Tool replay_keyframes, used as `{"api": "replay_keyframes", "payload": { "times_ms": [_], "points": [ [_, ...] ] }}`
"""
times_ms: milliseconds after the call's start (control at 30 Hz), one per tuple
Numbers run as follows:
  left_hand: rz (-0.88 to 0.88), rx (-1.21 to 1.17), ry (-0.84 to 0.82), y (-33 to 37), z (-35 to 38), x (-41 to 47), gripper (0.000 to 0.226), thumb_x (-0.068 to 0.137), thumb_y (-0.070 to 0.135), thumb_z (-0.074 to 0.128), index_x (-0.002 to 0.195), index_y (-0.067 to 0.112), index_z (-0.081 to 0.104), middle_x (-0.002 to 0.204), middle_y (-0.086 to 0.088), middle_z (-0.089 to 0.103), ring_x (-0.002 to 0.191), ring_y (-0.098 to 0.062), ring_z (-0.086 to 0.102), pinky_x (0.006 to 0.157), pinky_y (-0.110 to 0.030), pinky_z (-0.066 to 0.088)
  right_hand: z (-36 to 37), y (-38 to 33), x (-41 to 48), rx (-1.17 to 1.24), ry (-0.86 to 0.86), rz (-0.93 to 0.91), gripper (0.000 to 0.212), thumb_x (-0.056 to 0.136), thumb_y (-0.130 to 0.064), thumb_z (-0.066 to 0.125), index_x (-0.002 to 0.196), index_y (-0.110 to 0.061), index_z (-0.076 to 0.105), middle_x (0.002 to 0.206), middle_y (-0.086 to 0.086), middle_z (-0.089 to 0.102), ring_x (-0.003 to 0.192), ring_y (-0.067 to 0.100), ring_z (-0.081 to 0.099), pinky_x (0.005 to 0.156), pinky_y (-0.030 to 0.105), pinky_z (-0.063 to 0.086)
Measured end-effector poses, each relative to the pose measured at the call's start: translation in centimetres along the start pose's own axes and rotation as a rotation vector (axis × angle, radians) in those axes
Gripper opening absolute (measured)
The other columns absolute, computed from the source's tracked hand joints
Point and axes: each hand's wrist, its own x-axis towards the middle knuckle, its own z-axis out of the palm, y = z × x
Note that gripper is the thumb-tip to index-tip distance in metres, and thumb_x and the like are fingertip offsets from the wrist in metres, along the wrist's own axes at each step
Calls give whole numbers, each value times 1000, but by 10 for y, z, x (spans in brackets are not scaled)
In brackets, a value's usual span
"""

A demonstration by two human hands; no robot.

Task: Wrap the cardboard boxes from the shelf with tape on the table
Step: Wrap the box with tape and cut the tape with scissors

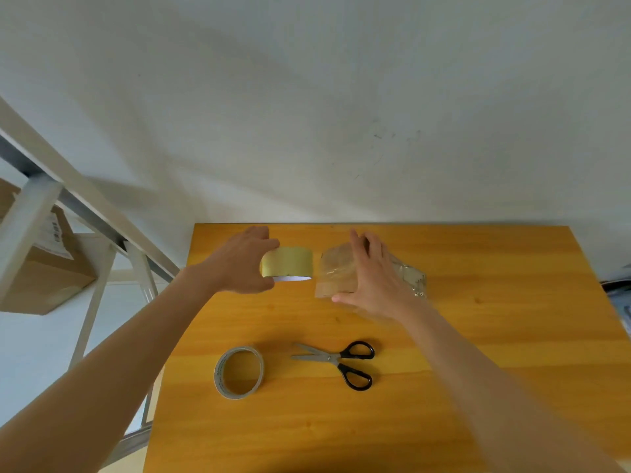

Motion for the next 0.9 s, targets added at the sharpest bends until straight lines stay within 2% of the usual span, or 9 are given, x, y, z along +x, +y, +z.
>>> {"api": "replay_keyframes", "payload": {
  "times_ms": [67,167,267,333,400,500,600,900],
  "points": [
    [36,-84,89,3,-5,-1,42,70,32,61,106,12,51,108,-1,45,99,-21,44,72,-30,40,-4,-3,-3,67,37,3,122,69,-54,77,152,-14,-3,148,9,8,138,25,11,115,39,22],
    [-14,-123,202,14,-14,1,26,74,12,53,95,14,39,91,-1,44,84,-25,46,59,-34,37,-8,-6,-10,152,60,12,125,65,-55,80,152,-16,-2,145,4,11,135,20,17,111,39,31],
    [-20,-84,314,21,-15,1,39,77,-5,49,113,9,45,102,-9,48,87,-28,49,57,-35,38,-10,-3,-16,196,60,8,126,64,-53,81,152,-19,-3,144,-1,11,134,18,21,106,36,38],
    [-34,-55,309,27,-12,0,55,78,-9,50,127,12,41,113,-9,46,84,-25,47,56,-32,35,-11,-1,-19,188,59,4,126,64,-53,81,152,-18,-3,144,-3,11,134,18,22,104,35,39],
    [-60,-40,295,34,-9,0,62,78,-11,51,134,14,38,118,-10,46,79,-22,44,56,-30,33,-13,2,-21,156,53,1,127,65,-54,80,151,-16,-4,145,-3,10,135,19,21,106,34,38],
    [-66,25,280,39,-4,0,68,78,-14,49,137,17,36,118,-11,45,92,-27,49,57,-32,37,-16,6,-25,96,26,-6,124,66,-56,77,151,-12,-2,146,-3,9,137,19,18,107,33,36],
    [-89,145,249,37,-1,1,73,76,-14,52,138,20,34,119,-11,42,102,-28,45,60,-34,46,-19,13,-30,73,12,-17,118,66,-56,77,150,-10,7,143,-3,12,134,17,22,108,32,35],
    [-175,327,145,59,13,13,83,78,-7,60,143,25,19,130,-11,33,119,-28,37,55,-26,42,-25,36,-38,146,2,6,113,64,-54,80,147,-14,14,140,-6,14,131,16,26,106,34,37]
  ]
}}
